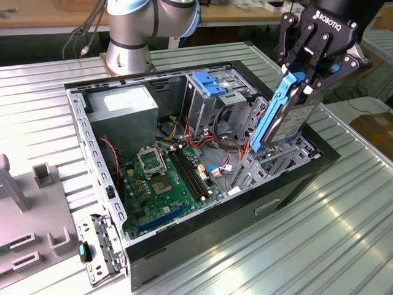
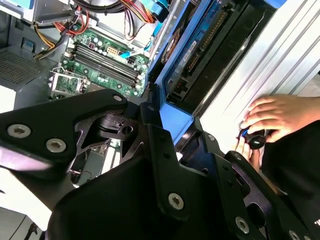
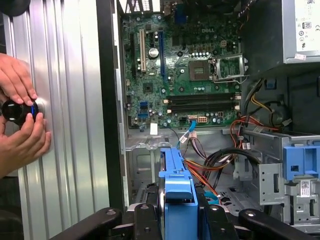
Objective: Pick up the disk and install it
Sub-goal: 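Insert the disk into the insertion slot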
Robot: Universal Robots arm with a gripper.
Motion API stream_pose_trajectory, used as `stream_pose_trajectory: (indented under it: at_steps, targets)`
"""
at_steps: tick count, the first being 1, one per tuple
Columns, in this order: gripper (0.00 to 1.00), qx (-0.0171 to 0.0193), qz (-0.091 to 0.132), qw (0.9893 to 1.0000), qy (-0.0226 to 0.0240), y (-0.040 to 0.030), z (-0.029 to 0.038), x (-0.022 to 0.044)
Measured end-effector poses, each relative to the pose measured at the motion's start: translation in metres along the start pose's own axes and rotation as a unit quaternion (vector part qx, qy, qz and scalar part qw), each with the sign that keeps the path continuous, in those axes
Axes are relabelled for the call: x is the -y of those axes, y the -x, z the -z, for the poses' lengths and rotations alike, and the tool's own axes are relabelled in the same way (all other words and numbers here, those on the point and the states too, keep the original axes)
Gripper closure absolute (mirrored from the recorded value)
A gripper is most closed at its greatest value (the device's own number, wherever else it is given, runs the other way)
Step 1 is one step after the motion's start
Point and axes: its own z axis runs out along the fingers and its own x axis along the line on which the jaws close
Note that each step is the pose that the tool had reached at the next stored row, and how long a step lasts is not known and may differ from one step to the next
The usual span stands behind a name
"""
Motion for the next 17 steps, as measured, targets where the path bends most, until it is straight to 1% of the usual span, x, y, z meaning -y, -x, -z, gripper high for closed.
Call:
stream_pose_trajectory:
  at_steps: [1, 4, 8, 13, 17]
  targets:
    - [0.63, -0.0002, 0.0, 1.0, 0.0, 0.0, -0.0015, 0.0006]
    - [0.63, -0.0001, 0.0, 1.0, 0.0, -0.0018, -0.0087, 0.0036]
    - [0.63, -0.0002, 0.0, 1.0, 0.0, -0.0027, -0.0177, 0.004]
    - [0.63, -0.0002, 0.0, 1.0, 0.0, -0.0029, -0.0243, 0.0045]
    - [0.63, -0.0002, 0.001, 1.0, 0.0, -0.003, -0.0247, 0.0046]
